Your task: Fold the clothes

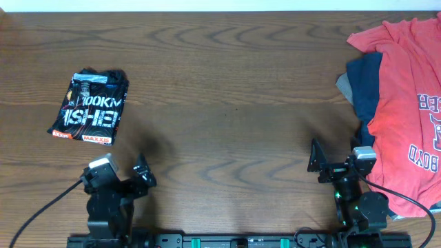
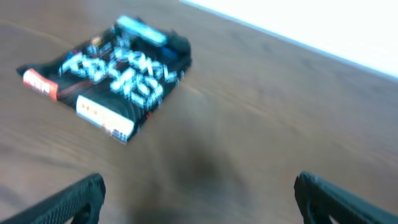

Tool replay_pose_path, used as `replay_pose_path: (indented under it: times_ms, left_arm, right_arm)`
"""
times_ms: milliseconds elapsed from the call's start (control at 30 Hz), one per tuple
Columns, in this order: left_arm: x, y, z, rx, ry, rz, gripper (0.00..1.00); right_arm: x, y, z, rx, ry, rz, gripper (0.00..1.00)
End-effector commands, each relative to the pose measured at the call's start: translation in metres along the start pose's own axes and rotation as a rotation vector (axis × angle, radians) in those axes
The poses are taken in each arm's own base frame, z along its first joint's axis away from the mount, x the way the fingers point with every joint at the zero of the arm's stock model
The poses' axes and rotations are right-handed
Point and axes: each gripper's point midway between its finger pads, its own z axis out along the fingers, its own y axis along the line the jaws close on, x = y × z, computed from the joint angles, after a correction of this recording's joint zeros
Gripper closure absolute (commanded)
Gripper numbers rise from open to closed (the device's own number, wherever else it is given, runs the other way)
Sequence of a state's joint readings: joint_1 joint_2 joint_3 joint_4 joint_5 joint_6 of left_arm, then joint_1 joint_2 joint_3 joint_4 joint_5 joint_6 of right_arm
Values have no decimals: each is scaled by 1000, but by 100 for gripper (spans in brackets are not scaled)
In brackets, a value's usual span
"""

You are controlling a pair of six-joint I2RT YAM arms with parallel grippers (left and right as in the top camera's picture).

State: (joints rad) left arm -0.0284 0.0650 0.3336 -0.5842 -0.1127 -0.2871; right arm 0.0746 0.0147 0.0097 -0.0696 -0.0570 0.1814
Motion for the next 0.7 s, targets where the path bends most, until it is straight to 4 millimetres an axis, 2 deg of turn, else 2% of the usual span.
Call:
replay_pose_path:
  times_ms: [0, 267, 667]
  left_arm:
    - [-3, 7, 11, -18, -80, -11, 2]
    - [-6, 6, 42, 32, -267, -47, 2]
    - [0, 6, 45, 35, -253, -48, 2]
  right_arm:
    - [1, -1, 0, 1, -2, -10, 1]
    - [1, -1, 0, 1, -2, -10, 1]
    - [1, -1, 0, 1, -2, -10, 1]
